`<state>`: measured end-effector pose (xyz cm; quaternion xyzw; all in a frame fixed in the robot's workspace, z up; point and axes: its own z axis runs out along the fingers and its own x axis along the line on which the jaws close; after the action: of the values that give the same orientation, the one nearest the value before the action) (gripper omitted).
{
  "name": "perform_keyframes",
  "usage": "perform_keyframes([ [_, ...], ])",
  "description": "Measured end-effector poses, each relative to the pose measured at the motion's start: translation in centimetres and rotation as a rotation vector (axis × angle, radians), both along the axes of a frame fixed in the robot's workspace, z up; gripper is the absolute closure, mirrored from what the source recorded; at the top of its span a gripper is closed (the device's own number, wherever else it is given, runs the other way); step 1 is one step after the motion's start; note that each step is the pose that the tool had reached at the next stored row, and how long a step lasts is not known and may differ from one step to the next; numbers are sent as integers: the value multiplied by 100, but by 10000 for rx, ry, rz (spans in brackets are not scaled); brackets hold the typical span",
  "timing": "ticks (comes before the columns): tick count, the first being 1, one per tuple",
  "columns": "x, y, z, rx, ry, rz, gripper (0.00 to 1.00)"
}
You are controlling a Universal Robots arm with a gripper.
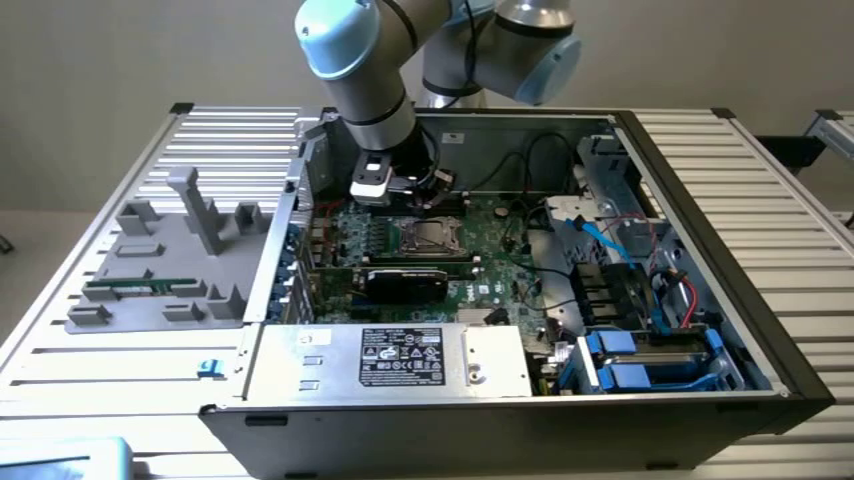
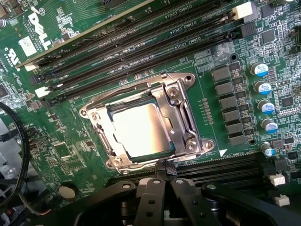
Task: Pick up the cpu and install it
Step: 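Install the first cpu locking lever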
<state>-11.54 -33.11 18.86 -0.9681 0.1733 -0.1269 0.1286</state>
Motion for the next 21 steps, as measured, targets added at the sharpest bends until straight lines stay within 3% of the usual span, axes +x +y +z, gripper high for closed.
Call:
perform_keyframes([
  [4, 24, 0, 3, -1, 20, 0, 89],
  [9, 47, 0, 6, -1, 118, 0, 89],
  [21, 106, 0, 13, 0, 245, 1, 89],
])
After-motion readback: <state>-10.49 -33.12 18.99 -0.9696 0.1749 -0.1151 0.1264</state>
